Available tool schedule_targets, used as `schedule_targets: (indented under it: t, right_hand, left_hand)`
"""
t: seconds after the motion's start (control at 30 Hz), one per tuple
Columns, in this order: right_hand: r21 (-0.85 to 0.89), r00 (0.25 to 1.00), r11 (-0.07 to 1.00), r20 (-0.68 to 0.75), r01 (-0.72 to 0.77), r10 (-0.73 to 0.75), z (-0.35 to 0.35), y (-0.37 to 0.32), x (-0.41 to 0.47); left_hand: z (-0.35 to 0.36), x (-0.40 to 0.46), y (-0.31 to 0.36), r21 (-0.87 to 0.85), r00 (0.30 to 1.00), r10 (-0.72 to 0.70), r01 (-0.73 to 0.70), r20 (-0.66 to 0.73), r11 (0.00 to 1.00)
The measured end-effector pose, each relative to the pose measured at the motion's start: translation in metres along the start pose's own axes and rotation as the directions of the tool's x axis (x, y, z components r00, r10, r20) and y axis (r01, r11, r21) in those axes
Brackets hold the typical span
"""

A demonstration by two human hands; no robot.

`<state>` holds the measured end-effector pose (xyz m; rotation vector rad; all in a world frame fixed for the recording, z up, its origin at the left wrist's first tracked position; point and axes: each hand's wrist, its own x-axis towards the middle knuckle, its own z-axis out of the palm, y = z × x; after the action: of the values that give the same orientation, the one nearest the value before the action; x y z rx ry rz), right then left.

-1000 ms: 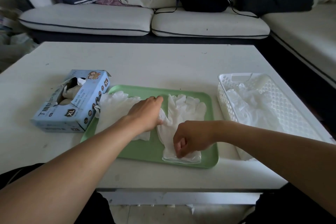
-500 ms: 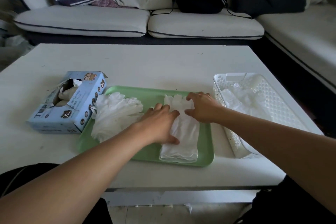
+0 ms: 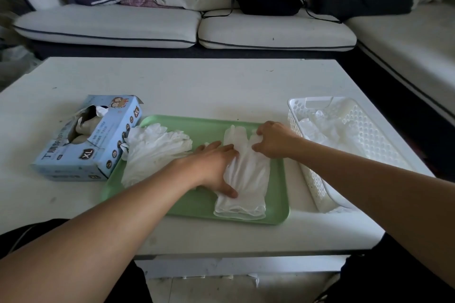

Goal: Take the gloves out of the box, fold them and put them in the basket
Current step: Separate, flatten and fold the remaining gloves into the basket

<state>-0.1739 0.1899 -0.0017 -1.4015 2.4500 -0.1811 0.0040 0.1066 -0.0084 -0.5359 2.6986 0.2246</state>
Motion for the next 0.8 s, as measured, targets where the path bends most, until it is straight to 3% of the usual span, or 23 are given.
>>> schedule_targets:
  t: [0.17,0.3,0.37,0.5,0.6,0.8]
  right_hand:
    - [-0.127,0.972,0.963,0.039,0.236,-0.233,-0.013,-0.014,-0.030]
    - [-0.031,0.856,0.893,0.299,0.450,-0.421,-0.009,-0.029,-0.077]
    - [-0.049,0.823,0.874,0.364,0.484,-0.436,0.003,-0.030,-0.086]
    - [-0.032,0.845,0.889,0.327,0.457,-0.423,0.015,-0.024,-0.087]
    - [-0.041,0.841,0.875,0.302,0.482,-0.449,0.019,-0.022,-0.090]
    - [-0.109,0.794,0.833,0.390,0.543,-0.466,0.023,-0.024,-0.089]
  left_hand:
    - [-0.006,-0.010,0.003,-0.032,1.000,-0.015,0.015,-0.012,0.999]
    - [-0.011,-0.022,0.007,-0.140,0.987,0.037,-0.060,-0.157,0.988]
    - [-0.008,-0.026,0.009,-0.156,0.994,0.055,-0.069,-0.091,0.985]
    - [0.009,-0.027,0.011,-0.184,0.991,0.110,-0.094,0.082,0.978]
    - [0.012,-0.030,0.008,-0.218,0.990,0.123,-0.105,0.072,0.970]
    - [0.009,-0.038,0.019,-0.160,0.994,0.064,-0.049,0.090,0.986]
